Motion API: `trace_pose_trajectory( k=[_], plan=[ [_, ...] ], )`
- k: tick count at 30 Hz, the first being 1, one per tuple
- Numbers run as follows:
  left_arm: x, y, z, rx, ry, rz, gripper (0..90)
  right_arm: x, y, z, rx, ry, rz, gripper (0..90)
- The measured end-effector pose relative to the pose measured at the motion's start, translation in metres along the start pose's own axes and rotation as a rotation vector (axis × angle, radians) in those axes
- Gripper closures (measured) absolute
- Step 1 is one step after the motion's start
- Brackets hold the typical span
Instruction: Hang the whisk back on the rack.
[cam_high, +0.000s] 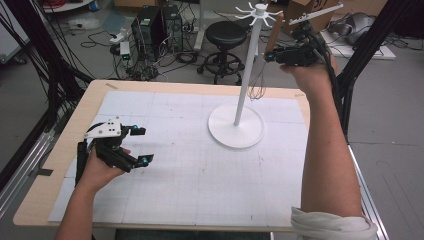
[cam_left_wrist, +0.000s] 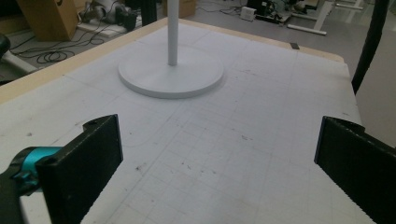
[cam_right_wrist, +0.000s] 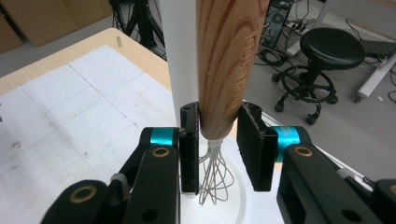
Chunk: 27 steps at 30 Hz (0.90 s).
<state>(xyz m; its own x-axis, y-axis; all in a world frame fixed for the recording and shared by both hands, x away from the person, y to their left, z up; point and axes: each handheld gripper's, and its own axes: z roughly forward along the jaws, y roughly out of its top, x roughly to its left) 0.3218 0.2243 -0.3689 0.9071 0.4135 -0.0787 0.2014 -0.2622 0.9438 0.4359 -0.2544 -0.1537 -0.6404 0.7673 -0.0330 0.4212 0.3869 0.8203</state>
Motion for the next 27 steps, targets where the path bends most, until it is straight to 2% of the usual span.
trace_pose_trajectory(
  k=[3,8,9,10,11,13,21,23,27],
  plan=[
    [0.000,0.000,0.000,-0.001,-0.001,-0.002,1.6,0.000,-0.002,0.001,0.005,-0.004,-0.001,71.0],
    [0.000,-0.001,0.001,0.004,-0.001,-0.004,1.6,-0.001,-0.007,0.003,-0.024,0.010,-0.004,70.0],
    [0.000,-0.001,0.001,0.003,-0.001,-0.005,1.6,0.000,-0.009,0.003,-0.040,0.007,-0.009,65.9],
    [0.000,-0.001,0.001,0.003,-0.001,-0.005,1.6,0.000,-0.009,0.003,-0.040,0.007,-0.009,65.9],
    [0.000,-0.001,0.001,0.004,-0.001,-0.006,1.6,0.002,-0.011,0.002,-0.051,-0.003,-0.013,59.9],
    [0.000,-0.001,0.001,0.004,0.000,-0.003,1.6,0.002,-0.011,0.001,-0.052,-0.001,-0.016,59.9],
    [0.000,0.000,0.000,-0.001,0.001,-0.004,1.6,0.009,-0.018,-0.014,-0.098,0.019,-0.040,56.7],
    [0.000,0.000,0.000,-0.002,0.000,-0.002,1.6,0.010,-0.024,-0.021,-0.130,0.033,-0.047,54.9],
    [0.000,0.000,0.000,-0.003,-0.005,0.002,1.6,0.013,-0.031,-0.027,-0.152,0.053,-0.051,53.0]
  ],
)
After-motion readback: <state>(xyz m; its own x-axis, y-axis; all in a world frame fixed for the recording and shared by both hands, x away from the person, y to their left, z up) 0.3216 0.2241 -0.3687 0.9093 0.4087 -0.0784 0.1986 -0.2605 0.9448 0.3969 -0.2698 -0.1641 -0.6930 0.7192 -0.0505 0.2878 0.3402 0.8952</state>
